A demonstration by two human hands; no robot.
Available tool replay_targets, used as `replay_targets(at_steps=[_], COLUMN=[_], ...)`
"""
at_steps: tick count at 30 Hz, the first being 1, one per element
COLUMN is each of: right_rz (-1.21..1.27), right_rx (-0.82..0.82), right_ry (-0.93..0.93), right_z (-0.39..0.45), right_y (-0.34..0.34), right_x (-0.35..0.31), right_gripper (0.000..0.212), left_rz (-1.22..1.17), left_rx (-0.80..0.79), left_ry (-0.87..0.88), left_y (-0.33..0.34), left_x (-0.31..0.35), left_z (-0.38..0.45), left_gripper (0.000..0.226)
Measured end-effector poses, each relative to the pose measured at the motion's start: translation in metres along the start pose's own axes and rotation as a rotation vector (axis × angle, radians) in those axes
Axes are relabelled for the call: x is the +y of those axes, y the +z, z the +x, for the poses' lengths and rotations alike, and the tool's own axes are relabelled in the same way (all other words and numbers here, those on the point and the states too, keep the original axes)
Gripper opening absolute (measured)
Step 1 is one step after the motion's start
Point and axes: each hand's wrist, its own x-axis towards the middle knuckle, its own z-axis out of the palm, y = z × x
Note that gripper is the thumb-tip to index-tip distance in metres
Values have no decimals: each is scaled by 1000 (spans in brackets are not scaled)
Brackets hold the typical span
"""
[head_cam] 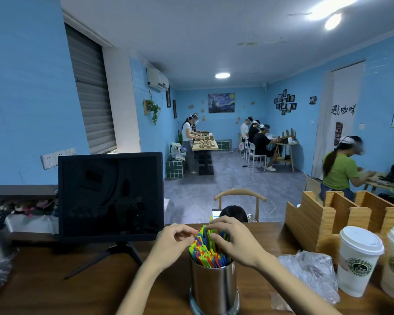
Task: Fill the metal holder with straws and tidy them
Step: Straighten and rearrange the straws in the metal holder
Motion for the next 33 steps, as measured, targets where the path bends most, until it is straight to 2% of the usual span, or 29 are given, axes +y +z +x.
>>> replay_targets(at_steps=[2, 7, 13, 23, 25, 29, 33], right_rz=[23, -61, 112, 97, 88, -29, -121], right_rx=[10, -138, -57, -38, -52, -93, -93], right_ry=[-35, -177, -70, -69, -72, -89, -65], right_z=[2, 4, 0, -2, -2, -1, 1], right_y=[1, 10, 2, -5, -5, -3, 3], right_x=[-6, -16, -10, -17, -21, -25, -29], right_gripper=[30, 35, 22, 14, 19, 43, 46], left_rz=[29, -35, -81, -99, -114, -126, -125], left_rx=[3, 13, 14, 41, 35, 36, 29], left_ry=[4, -6, -36, -39, -29, -15, -22], left_y=[1, 5, 3, 4, 5, 6, 7], left_x=[-1, -4, -8, -2, -1, 0, 1], left_z=[1, 1, -5, -6, -5, -5, -6], left_gripper=[25, 31, 21, 18, 20, 22, 23])
